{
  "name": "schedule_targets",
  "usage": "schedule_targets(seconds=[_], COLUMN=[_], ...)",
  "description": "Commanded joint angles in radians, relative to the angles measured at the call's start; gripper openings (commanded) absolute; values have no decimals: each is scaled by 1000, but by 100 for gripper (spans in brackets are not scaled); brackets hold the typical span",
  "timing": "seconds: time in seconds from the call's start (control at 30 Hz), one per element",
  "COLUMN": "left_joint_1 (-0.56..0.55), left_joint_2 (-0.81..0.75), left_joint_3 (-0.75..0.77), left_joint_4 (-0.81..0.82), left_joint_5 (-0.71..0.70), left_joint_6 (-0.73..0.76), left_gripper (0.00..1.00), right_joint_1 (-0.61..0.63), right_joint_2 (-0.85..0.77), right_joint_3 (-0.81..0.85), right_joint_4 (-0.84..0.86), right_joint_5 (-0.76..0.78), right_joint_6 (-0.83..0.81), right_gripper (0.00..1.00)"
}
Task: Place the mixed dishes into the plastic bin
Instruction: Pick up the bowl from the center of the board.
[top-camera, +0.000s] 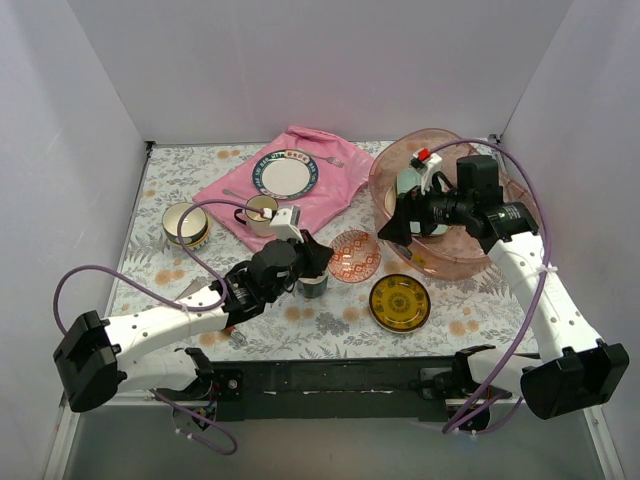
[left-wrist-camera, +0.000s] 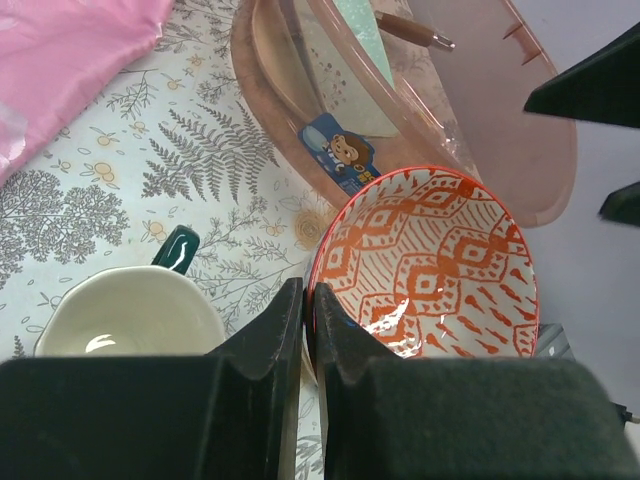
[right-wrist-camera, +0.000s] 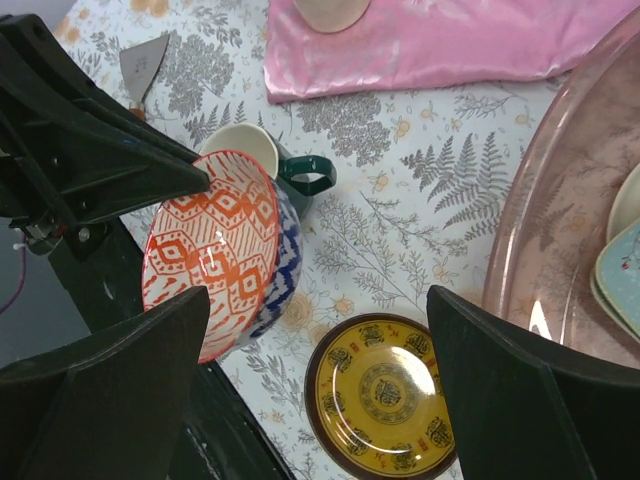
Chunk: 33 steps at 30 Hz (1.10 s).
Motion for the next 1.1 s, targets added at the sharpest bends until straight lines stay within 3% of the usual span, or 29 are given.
schedule_targets(seconds=[0.0,0.2,0.3,0.53,0.6,0.7,0.73,0.77,0.83,0.87,0.97,1.0,1.07], left_joint_1=[-27,-50,-53,-56,-56,-56,-58,-56,-58,-58,-58,-56,-56], left_joint_2=[18,71,87,110,113,111,107,104,87,79,50,42,16], left_joint_3=[76,106,116,134,137,137,134,131,120,116,105,106,100], left_joint_4=[87,116,134,162,168,179,183,188,196,200,193,180,163], left_joint_5=[-85,-139,-160,-182,-182,-170,-156,-147,-122,-114,-78,-75,-56], left_joint_6=[15,38,50,68,70,79,84,85,88,90,96,96,116], left_gripper=[0,0,0,0,0,0,0,0,2,18,45,61,74], right_joint_1=[52,118,143,164,166,166,166,166,164,161,144,129,108], right_joint_2=[5,28,37,70,76,91,100,105,114,116,111,107,99], right_joint_3=[-38,-58,-62,-52,-46,-25,-6,3,18,30,46,49,50], right_joint_4=[50,60,60,62,62,62,62,59,57,56,54,54,60], right_joint_5=[80,149,203,261,260,255,261,264,272,272,277,275,266], right_joint_6=[27,27,18,20,26,34,34,34,31,27,17,14,4], right_gripper=[96,92,84,47,42,23,9,3,1,1,1,1,1])
